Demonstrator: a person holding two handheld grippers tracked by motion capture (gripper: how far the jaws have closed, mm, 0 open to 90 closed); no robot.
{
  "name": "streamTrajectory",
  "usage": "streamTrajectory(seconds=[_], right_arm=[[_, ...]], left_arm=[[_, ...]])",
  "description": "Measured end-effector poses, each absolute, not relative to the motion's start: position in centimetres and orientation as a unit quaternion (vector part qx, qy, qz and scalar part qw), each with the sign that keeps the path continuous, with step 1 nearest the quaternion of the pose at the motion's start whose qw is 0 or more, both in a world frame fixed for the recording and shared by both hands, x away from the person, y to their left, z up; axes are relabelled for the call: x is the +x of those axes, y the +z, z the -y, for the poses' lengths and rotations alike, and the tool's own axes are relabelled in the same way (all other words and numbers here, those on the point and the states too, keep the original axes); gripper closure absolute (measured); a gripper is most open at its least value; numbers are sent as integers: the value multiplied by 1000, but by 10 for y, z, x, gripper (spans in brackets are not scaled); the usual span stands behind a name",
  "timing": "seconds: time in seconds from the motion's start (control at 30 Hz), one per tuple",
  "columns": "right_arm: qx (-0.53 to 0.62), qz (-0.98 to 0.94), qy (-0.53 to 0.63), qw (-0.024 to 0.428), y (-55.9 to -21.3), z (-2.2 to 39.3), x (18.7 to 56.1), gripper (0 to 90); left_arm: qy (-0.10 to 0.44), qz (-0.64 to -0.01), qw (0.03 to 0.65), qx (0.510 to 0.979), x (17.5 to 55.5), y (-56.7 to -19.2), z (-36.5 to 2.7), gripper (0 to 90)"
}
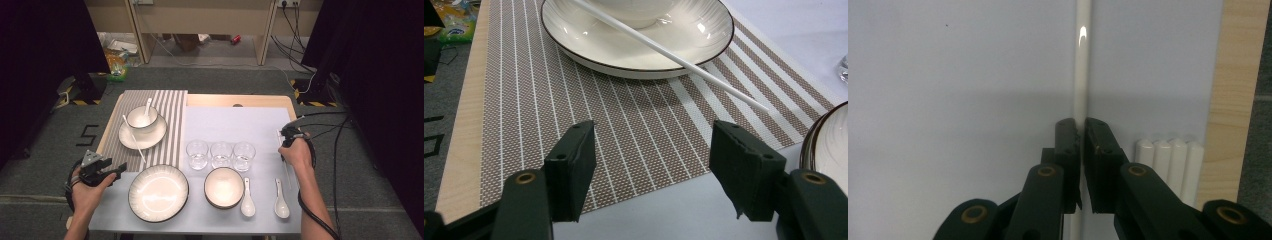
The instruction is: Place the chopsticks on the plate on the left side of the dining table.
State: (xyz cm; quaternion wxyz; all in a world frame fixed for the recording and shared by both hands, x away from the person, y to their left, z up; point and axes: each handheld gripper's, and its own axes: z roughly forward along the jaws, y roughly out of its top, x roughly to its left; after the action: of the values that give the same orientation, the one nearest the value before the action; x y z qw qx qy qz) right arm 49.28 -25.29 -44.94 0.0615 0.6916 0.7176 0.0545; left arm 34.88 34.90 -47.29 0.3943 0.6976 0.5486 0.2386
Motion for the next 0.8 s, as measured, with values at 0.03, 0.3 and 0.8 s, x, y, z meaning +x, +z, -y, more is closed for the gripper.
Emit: streamTrajectory(seconds=[0.03, 0.3, 0.8], right_arm=[[690, -719, 52, 64, -450, 253, 493, 855], [694, -716, 60, 51, -449, 256, 494, 857], [695, -708, 96, 81, -433, 263, 489, 858]], left_arm=[[241, -549, 395, 696, 349, -473, -349, 345], [240, -552, 397, 693, 348, -473, -351, 345], [240, -552, 397, 692, 348, -473, -349, 345]])
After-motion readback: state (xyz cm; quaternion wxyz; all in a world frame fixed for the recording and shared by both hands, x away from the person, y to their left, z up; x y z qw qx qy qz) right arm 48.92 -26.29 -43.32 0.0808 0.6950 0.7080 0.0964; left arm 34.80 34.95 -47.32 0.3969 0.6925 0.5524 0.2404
